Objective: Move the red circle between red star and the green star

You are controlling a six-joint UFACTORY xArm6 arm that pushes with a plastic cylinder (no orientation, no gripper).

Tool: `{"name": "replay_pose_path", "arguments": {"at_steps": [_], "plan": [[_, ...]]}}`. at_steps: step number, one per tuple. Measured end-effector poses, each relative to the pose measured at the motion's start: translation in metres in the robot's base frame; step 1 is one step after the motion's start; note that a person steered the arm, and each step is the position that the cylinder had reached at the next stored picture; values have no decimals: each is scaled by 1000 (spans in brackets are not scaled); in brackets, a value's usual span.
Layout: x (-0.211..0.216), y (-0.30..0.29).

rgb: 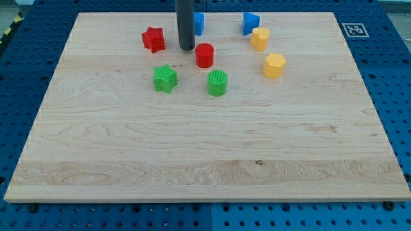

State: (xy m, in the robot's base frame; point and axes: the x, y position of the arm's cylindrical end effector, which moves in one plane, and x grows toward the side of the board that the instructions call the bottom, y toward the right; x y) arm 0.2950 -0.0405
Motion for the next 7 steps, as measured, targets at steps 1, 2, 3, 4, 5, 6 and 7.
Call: {"name": "replay_pose_path", "arguments": {"at_steps": [1,2,3,4,5,6,7], "plan": [[-6,2],[-6,12],[-1,49],[5,53],[10,58],[28,71],[28,71]]}}
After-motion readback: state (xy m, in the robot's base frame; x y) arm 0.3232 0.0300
